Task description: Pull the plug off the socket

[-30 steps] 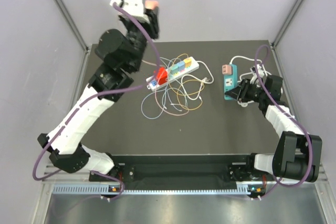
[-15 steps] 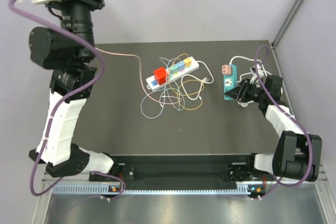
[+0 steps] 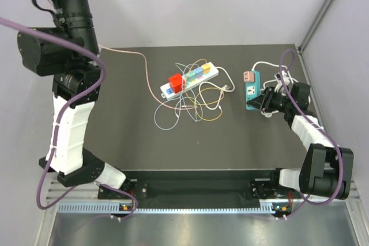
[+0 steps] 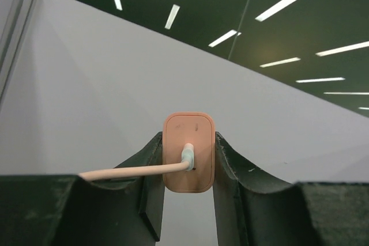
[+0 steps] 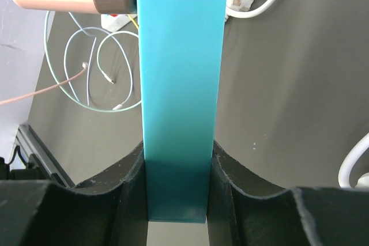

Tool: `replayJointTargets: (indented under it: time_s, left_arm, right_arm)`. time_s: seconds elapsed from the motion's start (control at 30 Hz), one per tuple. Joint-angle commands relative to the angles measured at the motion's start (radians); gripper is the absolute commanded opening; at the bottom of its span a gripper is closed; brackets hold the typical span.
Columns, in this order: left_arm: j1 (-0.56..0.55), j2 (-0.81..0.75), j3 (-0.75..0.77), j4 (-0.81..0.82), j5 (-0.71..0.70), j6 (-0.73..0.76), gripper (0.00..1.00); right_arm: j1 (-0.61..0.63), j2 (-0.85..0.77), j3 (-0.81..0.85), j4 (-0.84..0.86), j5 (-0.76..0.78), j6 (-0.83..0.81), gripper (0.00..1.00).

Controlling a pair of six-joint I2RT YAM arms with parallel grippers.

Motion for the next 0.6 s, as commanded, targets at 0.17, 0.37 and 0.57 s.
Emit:
replayJointTargets:
  time_s: [0.17,0.37,0.57]
  left_arm:
    - [0.0,-0.057,0.061,0.066,0.131,-0.264,0.0]
    - [0.0,-0.082,0.063,0.095,0.202,-0.46,0.0]
    - [0.0,-0.077,0.066,0.089,0.274,-0.591,0.0]
  right_arm:
    - [-0.014,-0.012,0.016,0.07,-0.037,-0.034,0.0]
    - [-0.015,-0.013,0.016,0.07,-0.042,-0.034,0.0]
    - [-0.017,-0.018,0.016,0.07,-0.046,-0.036,0.0]
